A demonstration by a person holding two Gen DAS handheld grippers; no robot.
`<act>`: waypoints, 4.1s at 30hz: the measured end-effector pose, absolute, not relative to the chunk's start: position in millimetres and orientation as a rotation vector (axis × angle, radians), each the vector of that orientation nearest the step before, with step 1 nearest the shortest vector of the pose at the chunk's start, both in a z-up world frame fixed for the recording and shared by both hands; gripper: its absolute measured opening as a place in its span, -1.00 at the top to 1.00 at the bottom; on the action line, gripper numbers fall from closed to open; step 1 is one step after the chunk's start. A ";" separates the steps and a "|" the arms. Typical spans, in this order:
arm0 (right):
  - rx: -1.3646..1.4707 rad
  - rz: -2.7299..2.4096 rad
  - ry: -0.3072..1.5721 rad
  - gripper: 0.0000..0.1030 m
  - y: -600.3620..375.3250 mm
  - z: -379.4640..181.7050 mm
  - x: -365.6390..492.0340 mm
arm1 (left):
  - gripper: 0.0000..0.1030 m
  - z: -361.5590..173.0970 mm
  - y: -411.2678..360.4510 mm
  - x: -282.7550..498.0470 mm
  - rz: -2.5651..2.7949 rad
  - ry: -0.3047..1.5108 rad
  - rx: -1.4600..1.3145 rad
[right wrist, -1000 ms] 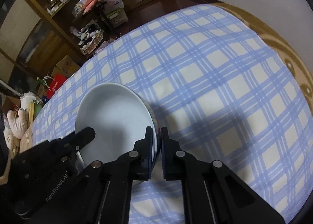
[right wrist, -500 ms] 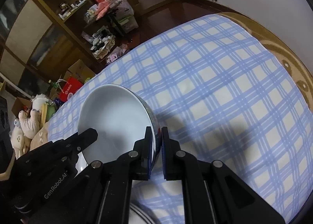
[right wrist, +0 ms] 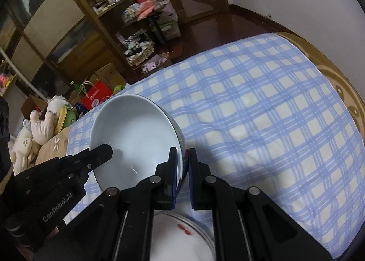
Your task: Organize plates and bowls
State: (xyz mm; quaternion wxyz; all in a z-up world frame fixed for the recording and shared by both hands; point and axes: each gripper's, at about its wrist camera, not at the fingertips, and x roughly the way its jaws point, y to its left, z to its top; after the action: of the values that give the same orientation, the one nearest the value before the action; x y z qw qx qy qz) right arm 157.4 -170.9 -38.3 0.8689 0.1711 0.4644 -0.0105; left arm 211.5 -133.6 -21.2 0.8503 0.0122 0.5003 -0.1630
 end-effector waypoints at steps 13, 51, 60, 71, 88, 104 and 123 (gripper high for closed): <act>0.319 0.040 0.961 0.82 -113.5 -42.5 152.6 | 0.86 -14.1 -85.8 189.9 -0.291 1.010 0.060; 0.285 0.078 1.078 0.73 -78.8 -112.8 172.2 | 0.83 -107.1 -52.3 210.9 -0.191 1.163 0.010; 0.295 0.099 1.082 0.66 -80.0 -112.1 172.4 | 0.82 -97.0 -54.6 207.9 -0.201 1.113 0.081; 0.282 0.081 1.075 0.50 -83.8 -106.4 168.4 | 0.82 -83.7 -43.9 202.0 -0.214 1.125 0.052; 0.349 0.065 1.007 0.21 -109.2 -85.5 159.3 | 0.71 -95.5 -22.7 196.0 -0.178 1.059 0.036; 0.268 -0.061 0.981 -1.00 -139.3 -80.0 158.6 | -0.54 -90.3 -15.9 212.4 -0.185 1.035 -0.010; 0.224 -0.119 1.086 -1.00 -145.3 -116.9 170.4 | -0.58 -112.4 -4.3 229.9 -0.164 1.147 -0.024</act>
State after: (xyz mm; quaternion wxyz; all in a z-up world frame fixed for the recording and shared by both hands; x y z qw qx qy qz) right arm 170.4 -145.3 -116.9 0.8484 0.1064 0.5155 -0.0566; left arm 229.9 -4.3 -112.4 0.8367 -0.0112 0.5420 -0.0775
